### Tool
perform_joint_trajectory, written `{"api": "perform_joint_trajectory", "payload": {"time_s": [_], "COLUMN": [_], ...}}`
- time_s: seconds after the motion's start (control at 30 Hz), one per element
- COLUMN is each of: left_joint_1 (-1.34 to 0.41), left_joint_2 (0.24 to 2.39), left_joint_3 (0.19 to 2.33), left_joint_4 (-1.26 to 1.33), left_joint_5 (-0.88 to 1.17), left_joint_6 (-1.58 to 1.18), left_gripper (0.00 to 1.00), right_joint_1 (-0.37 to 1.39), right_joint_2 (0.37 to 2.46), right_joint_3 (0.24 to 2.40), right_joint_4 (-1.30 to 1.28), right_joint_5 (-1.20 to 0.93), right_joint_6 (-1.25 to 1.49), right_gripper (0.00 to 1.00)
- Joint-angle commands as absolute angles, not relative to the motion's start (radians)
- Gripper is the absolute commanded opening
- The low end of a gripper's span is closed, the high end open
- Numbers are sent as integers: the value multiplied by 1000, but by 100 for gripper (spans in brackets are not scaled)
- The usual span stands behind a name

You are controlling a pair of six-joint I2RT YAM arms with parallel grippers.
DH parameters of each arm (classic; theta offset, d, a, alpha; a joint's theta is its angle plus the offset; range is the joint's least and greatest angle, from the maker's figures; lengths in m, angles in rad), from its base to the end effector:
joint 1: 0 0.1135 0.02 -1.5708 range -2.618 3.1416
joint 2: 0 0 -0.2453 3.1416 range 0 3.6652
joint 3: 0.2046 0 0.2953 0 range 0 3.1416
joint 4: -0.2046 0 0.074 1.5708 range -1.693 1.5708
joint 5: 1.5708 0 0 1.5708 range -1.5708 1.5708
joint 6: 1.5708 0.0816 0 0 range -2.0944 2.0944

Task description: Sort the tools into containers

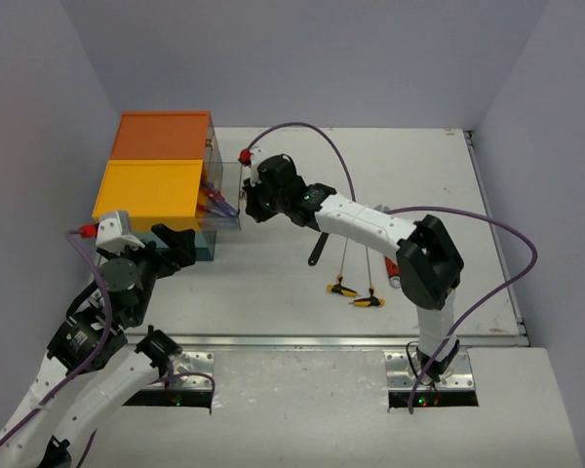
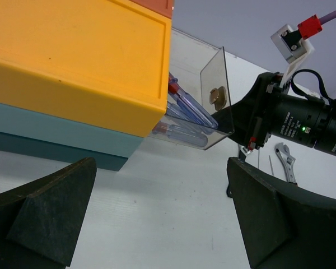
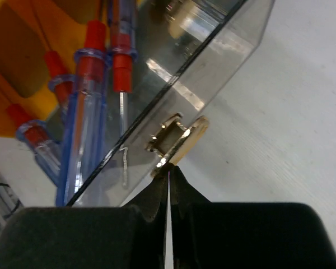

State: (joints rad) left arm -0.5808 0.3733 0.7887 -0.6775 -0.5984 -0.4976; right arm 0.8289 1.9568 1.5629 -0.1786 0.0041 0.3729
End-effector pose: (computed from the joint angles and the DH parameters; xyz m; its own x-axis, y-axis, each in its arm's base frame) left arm 0.1661 -0.0540 0.3379 -0.1896 -0.3473 -0.9184 -0.1047 0.9372 -0.3327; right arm 0.3605 0.3928 0.2009 -0.6086 -0.1248 -0.7836 -0.5510 0.7771 0.3042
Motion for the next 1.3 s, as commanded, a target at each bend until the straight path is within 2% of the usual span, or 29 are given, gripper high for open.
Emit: {"api": "perform_joint_trajectory", "payload": {"time_s": [0.0, 0.27, 0.6, 0.83, 1.1, 1.17, 1.27], "left_joint_1": [-575, -575, -575, -575, -575, -576, -575], "left_joint_2": [379, 398, 390, 388, 380, 381, 377], "left_joint_3": [787, 788, 785, 785, 781, 782, 782], "left_joint_4": [-641, -638, -634, -631, -630, -630, -632], "left_joint_5": [-588, -581, -572, -568, -566, -566, -567], "left_joint_6": [-483, -479, -474, -473, -472, -472, -472], "left_gripper": [100, 100, 100, 100, 100, 100, 100], "right_joint_1": [839, 839, 839, 838, 823, 820, 796], "right_joint_2": [1974, 2104, 2136, 2166, 2174, 2176, 2140], "right_joint_3": [1596, 1679, 1649, 1697, 1621, 1634, 1591], "right_joint_4": [91, 187, 392, 388, 488, 433, 346], "right_joint_5": [-143, -224, -353, -396, -434, -406, -232], "right_joint_6": [401, 485, 556, 587, 668, 668, 689], "right_gripper": [1, 2, 2, 3, 10, 9, 10]}}
